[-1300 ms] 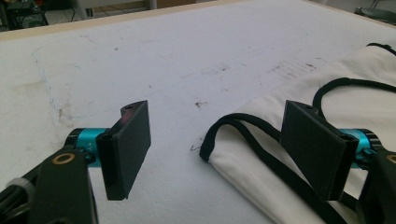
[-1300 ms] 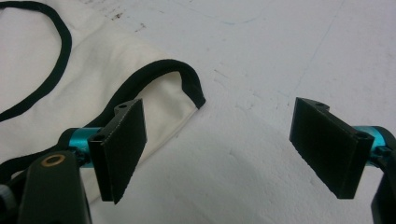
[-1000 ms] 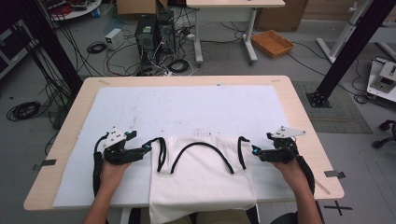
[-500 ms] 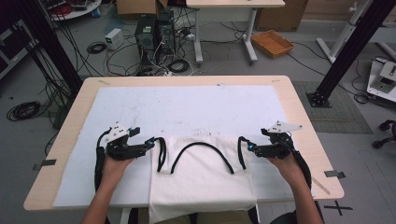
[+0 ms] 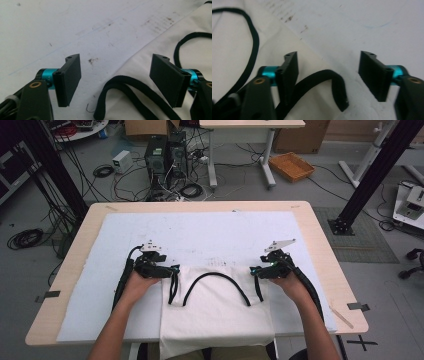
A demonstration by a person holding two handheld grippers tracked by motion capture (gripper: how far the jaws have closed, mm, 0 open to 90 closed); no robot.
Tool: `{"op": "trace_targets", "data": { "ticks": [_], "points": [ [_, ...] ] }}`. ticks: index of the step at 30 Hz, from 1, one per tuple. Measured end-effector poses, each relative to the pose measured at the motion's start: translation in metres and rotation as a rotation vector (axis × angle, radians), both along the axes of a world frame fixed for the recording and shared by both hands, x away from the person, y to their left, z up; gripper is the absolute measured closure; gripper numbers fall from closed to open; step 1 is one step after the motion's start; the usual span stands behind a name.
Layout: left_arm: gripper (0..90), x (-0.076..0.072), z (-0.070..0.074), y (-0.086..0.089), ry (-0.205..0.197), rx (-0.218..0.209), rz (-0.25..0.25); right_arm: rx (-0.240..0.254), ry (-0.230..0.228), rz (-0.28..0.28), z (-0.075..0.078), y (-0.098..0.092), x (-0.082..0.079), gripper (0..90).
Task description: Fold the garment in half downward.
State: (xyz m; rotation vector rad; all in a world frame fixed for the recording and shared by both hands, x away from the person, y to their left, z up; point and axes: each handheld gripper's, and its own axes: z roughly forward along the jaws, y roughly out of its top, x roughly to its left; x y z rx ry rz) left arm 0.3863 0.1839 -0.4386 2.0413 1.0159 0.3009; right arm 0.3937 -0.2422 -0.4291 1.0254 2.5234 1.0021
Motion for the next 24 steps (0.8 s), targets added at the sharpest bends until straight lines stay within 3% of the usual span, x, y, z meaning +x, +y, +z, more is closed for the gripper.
{"op": "trace_targets", "data": {
  "ticks": [3, 6, 10, 12, 14, 16, 20, 22, 24],
  "points": [
    [45.4, 0.000, -0.004, -0.002, 0.024, 0.036, -0.029, -0.057, 0.029, 0.027, -0.008, 0.006, 0.001, 44.3],
    [51.8, -0.001, -0.005, -0.005, 0.010, 0.076, -0.036, -0.056, 0.031, 0.049, -0.008, 0.006, 0.001, 52.7],
    [76.0, -0.004, -0.004, -0.005, 0.007, 0.069, -0.080, -0.055, 0.034, 0.103, -0.006, 0.009, -0.003, 76.3],
    [81.0, -0.005, -0.004, -0.005, 0.001, 0.054, -0.076, -0.061, 0.031, 0.111, -0.005, 0.011, -0.006, 80.4],
    [82.2, -0.006, -0.004, -0.002, -0.001, 0.013, -0.068, -0.067, 0.023, 0.110, -0.005, 0.011, -0.007, 81.8],
    [82.8, -0.005, -0.003, 0.001, -0.008, -0.029, -0.048, -0.087, -0.010, 0.090, -0.003, 0.010, -0.006, 82.4],
    [83.2, 0.000, 0.002, 0.005, -0.025, -0.118, 0.059, -0.087, -0.102, 0.030, 0.002, 0.008, -0.001, 82.9],
    [83.3, 0.005, 0.005, 0.005, -0.045, -0.130, 0.105, -0.096, -0.150, -0.012, 0.006, 0.009, 0.003, 83.0],
    [83.3, 0.010, 0.009, 0.004, -0.092, -0.134, 0.142, -0.098, -0.221, -0.073, 0.013, 0.010, 0.008, 83.0]
  ]
}}
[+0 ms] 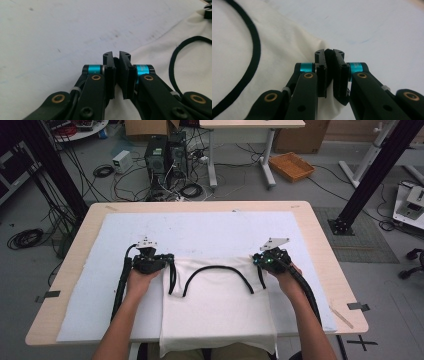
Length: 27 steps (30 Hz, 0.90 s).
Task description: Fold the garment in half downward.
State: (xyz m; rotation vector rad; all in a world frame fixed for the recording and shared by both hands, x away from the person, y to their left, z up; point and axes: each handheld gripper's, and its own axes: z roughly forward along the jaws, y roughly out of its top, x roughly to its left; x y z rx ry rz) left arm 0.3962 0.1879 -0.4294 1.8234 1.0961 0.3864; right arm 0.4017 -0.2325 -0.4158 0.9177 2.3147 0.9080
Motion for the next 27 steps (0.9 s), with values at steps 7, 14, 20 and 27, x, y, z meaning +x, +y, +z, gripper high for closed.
{"op": "trace_targets", "data": {
  "ticks": [7, 14, 20, 27],
  "points": [
    [83.0, -0.007, 0.013, 0.005, -0.111, -0.106, -0.019, 0.024, -0.126, -0.053, 0.013, -0.001, -0.002, 82.7],
    [82.1, -0.036, 0.014, 0.013, -0.117, -0.157, -0.094, 0.111, -0.127, 0.024, 0.013, -0.014, -0.034, 82.5],
    [82.2, -0.063, 0.011, 0.014, -0.123, -0.168, -0.171, 0.138, -0.123, 0.089, 0.007, -0.022, -0.062, 82.3],
    [82.1, -0.086, 0.016, 0.015, -0.132, -0.192, -0.249, 0.171, -0.124, 0.144, 0.011, -0.030, -0.088, 82.1]
  ]
}}
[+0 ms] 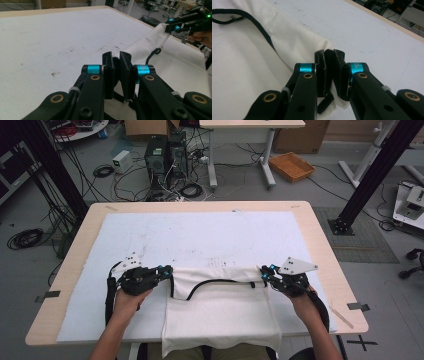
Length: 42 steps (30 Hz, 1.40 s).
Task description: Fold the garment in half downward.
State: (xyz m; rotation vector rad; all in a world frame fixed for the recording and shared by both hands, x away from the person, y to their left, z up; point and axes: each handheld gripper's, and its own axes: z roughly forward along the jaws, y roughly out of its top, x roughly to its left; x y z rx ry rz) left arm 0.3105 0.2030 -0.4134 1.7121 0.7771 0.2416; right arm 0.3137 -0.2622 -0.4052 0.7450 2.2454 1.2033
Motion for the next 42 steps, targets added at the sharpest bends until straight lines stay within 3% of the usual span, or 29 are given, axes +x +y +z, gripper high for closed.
{"op": "trace_targets", "data": {
  "ticks": [3, 9, 14, 16, 18, 20, 21, 24, 27, 28, 29, 31, 35, 37, 38, 39, 40, 41, 42],
  "points": [
    [81.9, -0.010, 0.001, 0.000, 0.006, 0.008, -0.032, 0.026, 0.010, 0.019, 0.005, -0.001, -0.012, 81.9],
    [81.9, -0.028, -0.003, 0.000, 0.033, 0.038, -0.094, -0.027, 0.023, 0.054, 0.001, 0.001, -0.031, 81.7],
    [81.9, -0.041, -0.010, 0.000, 0.084, 0.081, -0.170, -0.045, 0.096, 0.077, -0.010, -0.005, -0.045, 80.0],
    [79.0, -0.043, -0.012, 0.000, 0.084, 0.069, -0.199, -0.041, 0.108, 0.084, -0.010, -0.006, -0.047, 77.5],
    [56.5, -0.041, -0.010, 0.001, 0.077, 0.039, -0.167, -0.017, 0.110, 0.080, -0.006, -0.008, -0.049, 66.2],
    [46.3, -0.033, -0.006, 0.003, 0.084, 0.011, -0.084, 0.010, 0.096, 0.068, -0.002, -0.009, -0.047, 56.8],
    [39.5, -0.028, -0.004, 0.004, 0.085, 0.010, -0.035, 0.041, 0.069, 0.014, 0.004, -0.010, -0.042, 50.3],
    [39.6, -0.016, -0.003, 0.002, 0.082, 0.066, 0.051, 0.057, 0.066, -0.035, 0.006, -0.010, -0.035, 50.1],
    [39.6, -0.002, -0.009, -0.003, 0.121, 0.115, 0.097, 0.046, 0.088, -0.099, 0.004, -0.010, -0.020, 47.5],
    [39.6, 0.001, -0.012, -0.005, 0.139, 0.134, 0.098, 0.018, 0.134, -0.113, -0.003, -0.009, -0.009, 46.4],
    [39.6, 0.003, -0.015, -0.007, 0.156, 0.154, 0.099, 0.018, 0.134, -0.113, -0.003, -0.009, -0.009, 46.4],
    [39.6, 0.006, -0.022, -0.011, 0.184, 0.193, 0.094, -0.009, 0.196, -0.114, -0.014, -0.008, -0.002, 44.9],
    [39.6, 0.012, -0.030, -0.014, 0.244, 0.212, 0.089, -0.031, 0.279, -0.100, -0.030, -0.006, 0.005, 43.5],
    [39.9, 0.014, -0.034, -0.016, 0.274, 0.226, 0.081, -0.034, 0.311, -0.095, -0.034, -0.006, 0.007, 49.7],
    [42.1, 0.014, -0.036, -0.017, 0.284, 0.234, 0.074, -0.034, 0.324, -0.082, -0.036, -0.006, 0.008, 58.3],
    [47.7, 0.012, -0.037, -0.018, 0.261, 0.255, 0.081, -0.032, 0.342, -0.058, -0.038, -0.006, 0.008, 63.8],
    [58.8, 0.011, -0.036, -0.017, 0.249, 0.279, 0.071, -0.034, 0.343, -0.047, -0.038, -0.007, 0.008, 69.5],
    [74.5, 0.011, -0.036, -0.017, 0.252, 0.273, 0.072, -0.034, 0.348, -0.026, -0.037, -0.007, 0.008, 76.3],
    [79.2, 0.010, -0.035, -0.018, 0.249, 0.272, 0.088, -0.038, 0.338, -0.020, -0.037, -0.008, 0.007, 79.4]
  ]
}}
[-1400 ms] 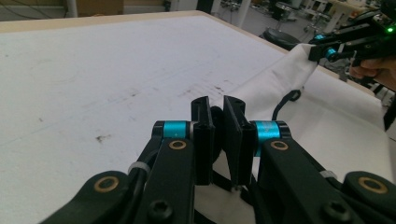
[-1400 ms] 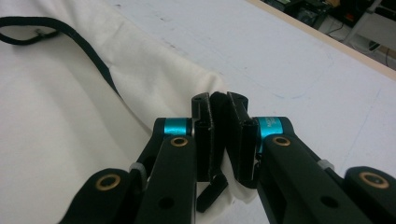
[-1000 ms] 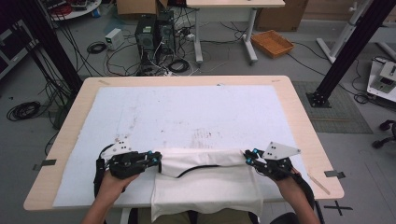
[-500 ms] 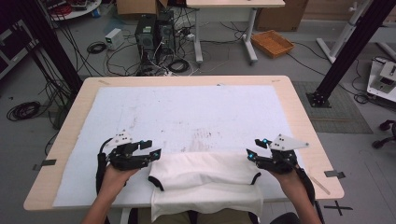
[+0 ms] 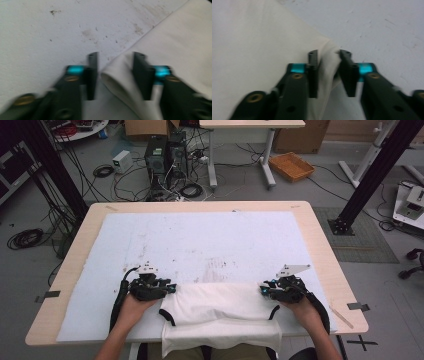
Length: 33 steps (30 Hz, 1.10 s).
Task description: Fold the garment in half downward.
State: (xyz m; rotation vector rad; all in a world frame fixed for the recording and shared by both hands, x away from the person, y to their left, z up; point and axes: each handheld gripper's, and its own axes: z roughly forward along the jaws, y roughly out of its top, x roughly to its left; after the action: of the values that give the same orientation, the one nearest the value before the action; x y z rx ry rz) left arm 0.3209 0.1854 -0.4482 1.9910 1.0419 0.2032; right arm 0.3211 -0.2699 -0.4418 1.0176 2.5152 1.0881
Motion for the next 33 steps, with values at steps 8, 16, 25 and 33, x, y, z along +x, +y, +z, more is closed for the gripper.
{"op": "trace_targets", "data": {
  "ticks": [8, 16, 25, 33],
  "points": [
    [83.1, 0.012, 0.012, -0.005, -0.068, -0.029, 0.040, -0.072, -0.151, -0.075, 0.019, 0.004, 0.011, 82.4],
    [83.0, 0.053, 0.029, -0.013, -0.098, -0.088, 0.102, -0.123, -0.228, -0.183, 0.028, 0.002, 0.048, 82.4],
    [83.0, 0.085, 0.022, -0.026, -0.102, -0.092, 0.162, -0.128, -0.199, -0.243, 0.020, -0.004, 0.077, 82.2],
    [59.4, 0.080, 0.025, -0.019, -0.104, -0.136, 0.182, -0.137, -0.215, -0.288, 0.018, -0.004, 0.078, 61.8]
  ]
}}
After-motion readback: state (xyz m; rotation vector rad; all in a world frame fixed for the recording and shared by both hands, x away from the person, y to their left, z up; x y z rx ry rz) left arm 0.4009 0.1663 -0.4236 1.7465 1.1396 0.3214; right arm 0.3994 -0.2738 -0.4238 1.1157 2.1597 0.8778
